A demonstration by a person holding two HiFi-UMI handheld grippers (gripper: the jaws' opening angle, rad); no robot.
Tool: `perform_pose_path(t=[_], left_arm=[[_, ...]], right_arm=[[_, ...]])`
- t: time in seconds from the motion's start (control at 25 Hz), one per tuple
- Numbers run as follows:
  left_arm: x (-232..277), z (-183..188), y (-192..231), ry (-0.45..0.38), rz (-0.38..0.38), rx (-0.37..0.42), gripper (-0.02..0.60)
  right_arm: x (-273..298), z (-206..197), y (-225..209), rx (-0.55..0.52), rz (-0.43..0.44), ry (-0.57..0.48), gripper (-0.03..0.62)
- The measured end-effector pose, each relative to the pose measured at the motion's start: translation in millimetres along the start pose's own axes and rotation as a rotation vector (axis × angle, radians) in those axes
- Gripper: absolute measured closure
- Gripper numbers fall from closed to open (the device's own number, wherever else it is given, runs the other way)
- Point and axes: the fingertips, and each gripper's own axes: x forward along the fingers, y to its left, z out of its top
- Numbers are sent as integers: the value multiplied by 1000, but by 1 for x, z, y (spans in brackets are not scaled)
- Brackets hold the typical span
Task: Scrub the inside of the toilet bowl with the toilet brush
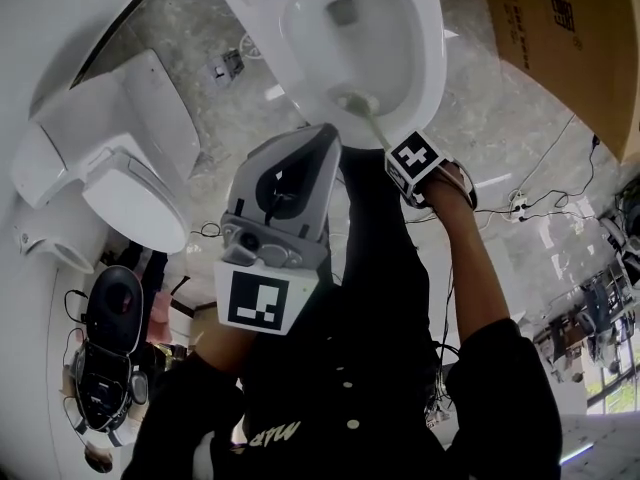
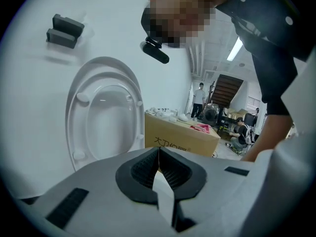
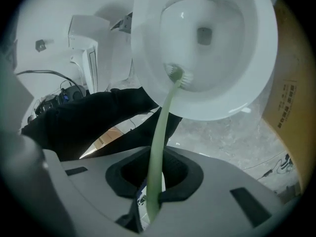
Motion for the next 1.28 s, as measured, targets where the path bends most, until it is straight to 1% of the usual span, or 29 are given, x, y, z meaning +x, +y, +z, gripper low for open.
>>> perform_pose_path(t=[0.16, 0.32, 0.4, 0.52, 0.84, 0.92, 0.96, 1.04, 1.08, 1.2, 1.28], left_arm=[[2, -2, 4, 3, 8, -2, 557], [2, -4, 6, 9, 13, -4, 557], [2, -5, 6, 14, 15, -5, 557], [1, -6, 5, 16, 17, -5, 557], [-2, -8, 3, 15, 23, 3, 557], [-3, -10, 2, 15, 25, 2, 557], [-4, -11, 2, 16, 25, 2, 557], [-6, -12, 1, 19, 24, 3, 557], [-7, -12, 1, 18, 24, 4, 557], [-8, -13, -1, 13, 23, 4, 557], [-7, -13, -1, 12, 20, 6, 557]], right_arm=[[7, 21, 9, -56, -2, -35, 522], [0, 45, 9, -112, -62, -83, 517], [-6, 59, 9, -133, -78, -118, 516], [-14, 83, 11, -157, -85, -195, 514], [-56, 155, -7, -209, -135, -396, 516], [-73, 165, -22, -190, -180, -414, 516], [-81, 170, -26, -178, -187, -432, 514], [-93, 182, -25, -148, -134, -506, 514], [-98, 184, -29, -121, -121, -535, 516], [-106, 174, -59, -19, -164, -569, 516], [-106, 170, -68, -1, -176, -581, 516]])
